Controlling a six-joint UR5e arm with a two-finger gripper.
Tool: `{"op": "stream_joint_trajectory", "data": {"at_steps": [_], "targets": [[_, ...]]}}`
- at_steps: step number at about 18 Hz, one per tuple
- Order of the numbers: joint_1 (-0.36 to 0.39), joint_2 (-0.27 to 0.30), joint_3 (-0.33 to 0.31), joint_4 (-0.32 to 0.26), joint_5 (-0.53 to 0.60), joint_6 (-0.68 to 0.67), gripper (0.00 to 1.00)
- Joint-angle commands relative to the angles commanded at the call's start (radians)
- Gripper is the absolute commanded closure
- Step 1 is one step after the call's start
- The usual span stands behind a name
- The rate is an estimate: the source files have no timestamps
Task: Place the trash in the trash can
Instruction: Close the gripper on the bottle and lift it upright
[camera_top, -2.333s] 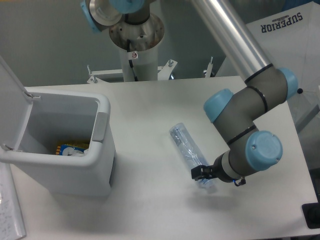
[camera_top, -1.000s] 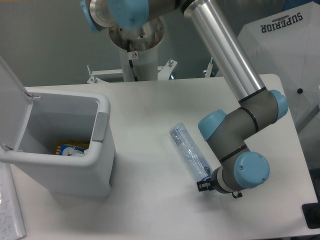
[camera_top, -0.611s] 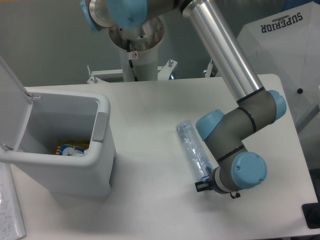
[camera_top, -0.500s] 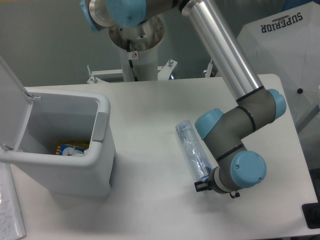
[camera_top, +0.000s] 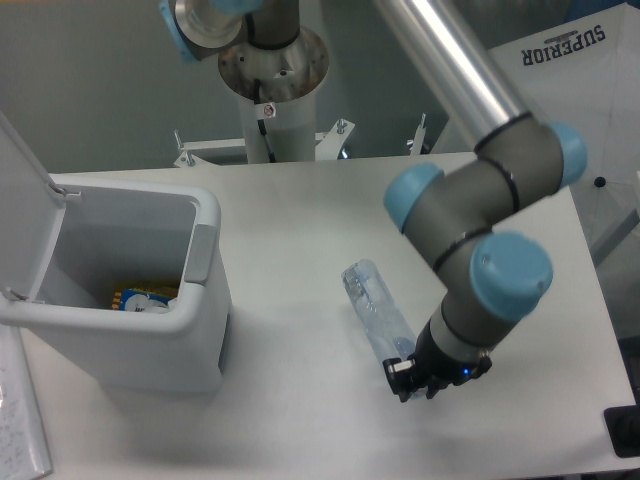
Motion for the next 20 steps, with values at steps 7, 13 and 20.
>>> {"op": "stream_joint_trajectory", "data": {"at_steps": [7, 13, 20], "targets": [[0.020, 0.057, -0.002, 0.173, -0.275, 0.055, 1.00], [0.029, 0.129, -0.003, 0.207, -0.506, 0.084, 1.00], [-0.014, 0.161, -0.014, 0.382, -0.641, 0.170, 1.00]]}}
